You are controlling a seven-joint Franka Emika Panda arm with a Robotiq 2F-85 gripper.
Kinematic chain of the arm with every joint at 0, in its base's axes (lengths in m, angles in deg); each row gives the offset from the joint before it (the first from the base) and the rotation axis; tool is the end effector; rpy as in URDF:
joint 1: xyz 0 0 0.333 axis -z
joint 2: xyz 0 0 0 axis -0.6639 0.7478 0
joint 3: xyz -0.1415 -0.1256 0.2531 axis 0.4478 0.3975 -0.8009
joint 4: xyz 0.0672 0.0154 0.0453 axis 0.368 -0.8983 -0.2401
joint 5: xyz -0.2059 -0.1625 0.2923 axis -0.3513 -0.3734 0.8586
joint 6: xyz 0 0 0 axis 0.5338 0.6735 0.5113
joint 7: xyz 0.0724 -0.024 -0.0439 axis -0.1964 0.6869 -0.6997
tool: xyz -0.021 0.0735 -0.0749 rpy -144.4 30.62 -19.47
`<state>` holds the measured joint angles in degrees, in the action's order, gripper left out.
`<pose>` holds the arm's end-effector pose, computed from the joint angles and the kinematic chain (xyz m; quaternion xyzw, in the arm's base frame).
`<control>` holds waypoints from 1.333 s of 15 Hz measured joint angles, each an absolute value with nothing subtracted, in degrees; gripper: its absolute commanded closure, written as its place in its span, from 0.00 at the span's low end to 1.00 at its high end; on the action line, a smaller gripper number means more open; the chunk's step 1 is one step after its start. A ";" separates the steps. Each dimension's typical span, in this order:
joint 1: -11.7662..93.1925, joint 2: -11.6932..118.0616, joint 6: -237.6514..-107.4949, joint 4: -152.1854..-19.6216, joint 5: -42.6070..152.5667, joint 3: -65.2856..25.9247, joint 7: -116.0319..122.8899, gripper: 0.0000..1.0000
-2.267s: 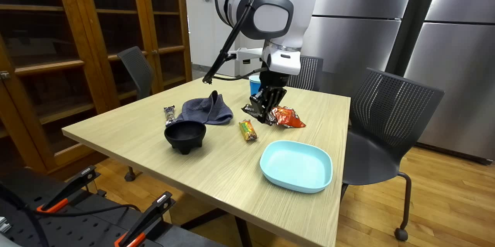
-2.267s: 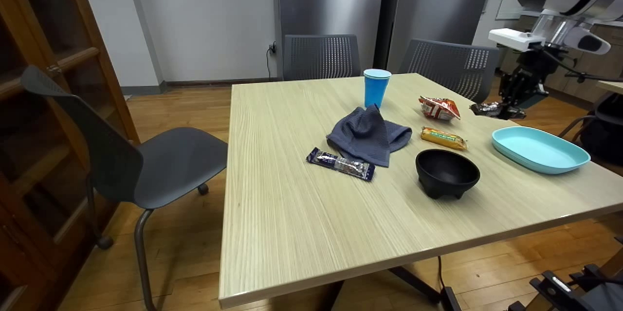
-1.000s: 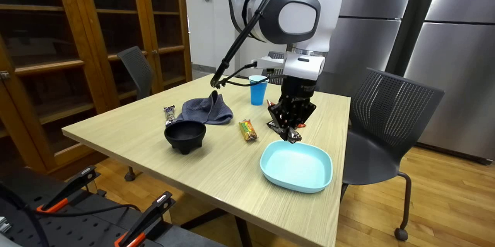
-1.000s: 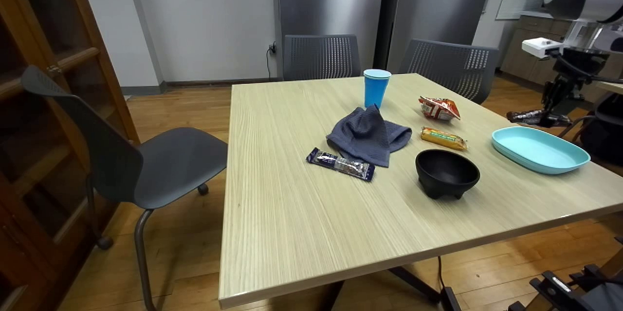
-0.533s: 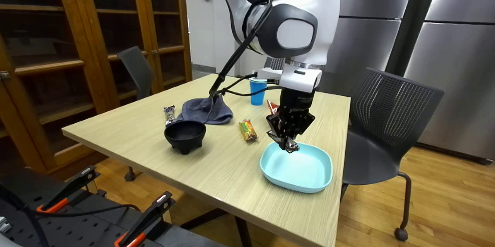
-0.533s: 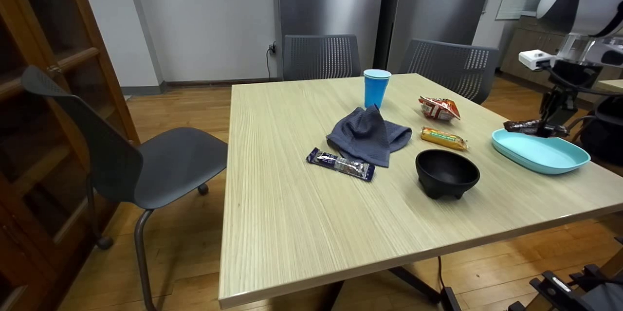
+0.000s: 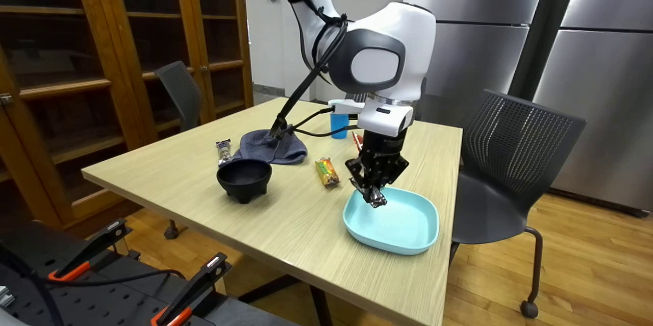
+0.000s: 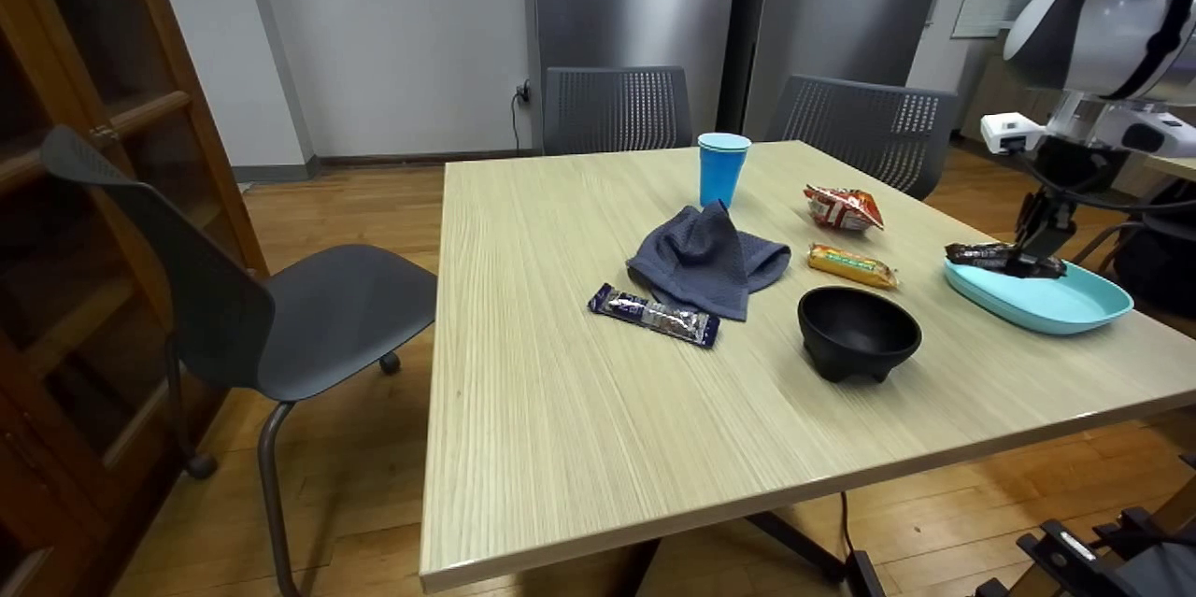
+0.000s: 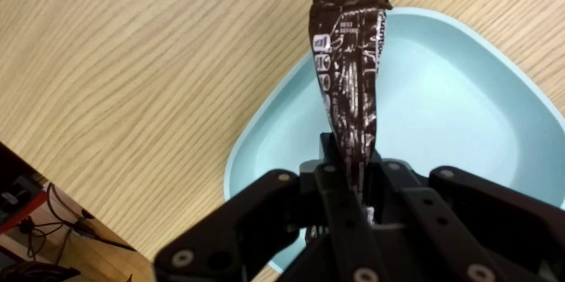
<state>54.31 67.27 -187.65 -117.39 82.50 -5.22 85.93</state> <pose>0.4662 -0.2992 0.1540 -0.3614 0.9320 0.0241 0.0130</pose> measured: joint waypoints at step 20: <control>56.75 63.06 -193.54 -120.47 91.03 -9.68 83.48 0.00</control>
<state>56.75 63.06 -193.54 -120.47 91.03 -9.68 83.48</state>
